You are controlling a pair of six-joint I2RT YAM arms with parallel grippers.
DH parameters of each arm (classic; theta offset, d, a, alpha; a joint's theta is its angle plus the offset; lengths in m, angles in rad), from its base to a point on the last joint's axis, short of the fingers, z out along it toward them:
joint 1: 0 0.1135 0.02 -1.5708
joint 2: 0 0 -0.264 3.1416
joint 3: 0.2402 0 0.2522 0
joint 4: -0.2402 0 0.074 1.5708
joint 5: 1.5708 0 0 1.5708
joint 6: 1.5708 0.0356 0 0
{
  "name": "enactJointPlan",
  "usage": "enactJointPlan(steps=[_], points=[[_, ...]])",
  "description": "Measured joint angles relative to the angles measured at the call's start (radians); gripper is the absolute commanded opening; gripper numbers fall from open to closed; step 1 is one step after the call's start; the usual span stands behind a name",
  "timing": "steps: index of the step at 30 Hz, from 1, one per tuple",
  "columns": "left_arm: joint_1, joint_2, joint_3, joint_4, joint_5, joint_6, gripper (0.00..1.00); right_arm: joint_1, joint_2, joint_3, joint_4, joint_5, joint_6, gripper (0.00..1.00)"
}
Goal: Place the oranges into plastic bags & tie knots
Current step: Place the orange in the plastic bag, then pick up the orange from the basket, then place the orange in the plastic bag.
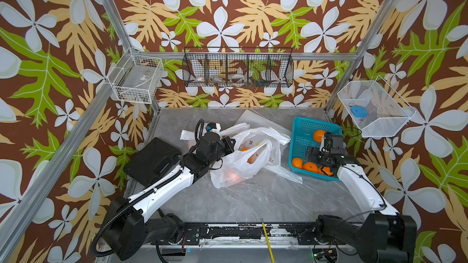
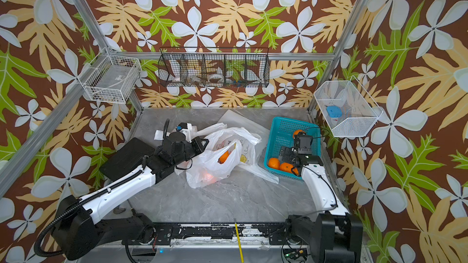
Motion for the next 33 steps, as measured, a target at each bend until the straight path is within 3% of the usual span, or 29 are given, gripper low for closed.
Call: enactJointPlan(steps=[4, 9, 12, 16, 18, 24, 28, 33], points=[[0.000, 0.000, -0.010, 0.003, 0.018, 0.000, 0.00, -0.007, 0.112, 0.006, 0.033, 0.132, -0.006, 0.96], [0.000, 0.002, -0.009, 0.003, 0.026, 0.009, 0.00, -0.040, 0.234, 0.012, 0.055, 0.193, -0.006, 0.92], [0.000, 0.003, -0.007, 0.003, 0.033, 0.015, 0.00, -0.072, 0.289, 0.015, 0.080, 0.200, -0.015, 0.82], [0.000, 0.008, -0.006, 0.003, 0.034, 0.018, 0.00, -0.105, 0.345, 0.030, 0.109, 0.183, -0.039, 0.53], [0.000, 0.010, -0.006, 0.003, 0.037, 0.018, 0.00, -0.105, 0.346, 0.039, 0.121, 0.166, -0.057, 0.46], [0.000, 0.012, -0.006, 0.003, 0.040, 0.019, 0.00, -0.106, 0.185, 0.012, 0.115, 0.066, -0.065, 0.45], [0.000, 0.012, -0.006, 0.003, 0.040, 0.023, 0.00, -0.095, 0.016, -0.034, 0.079, -0.087, -0.057, 0.44], [0.000, 0.008, -0.006, 0.003, 0.040, 0.034, 0.00, 0.027, -0.192, -0.076, -0.011, -0.309, -0.021, 0.44]])
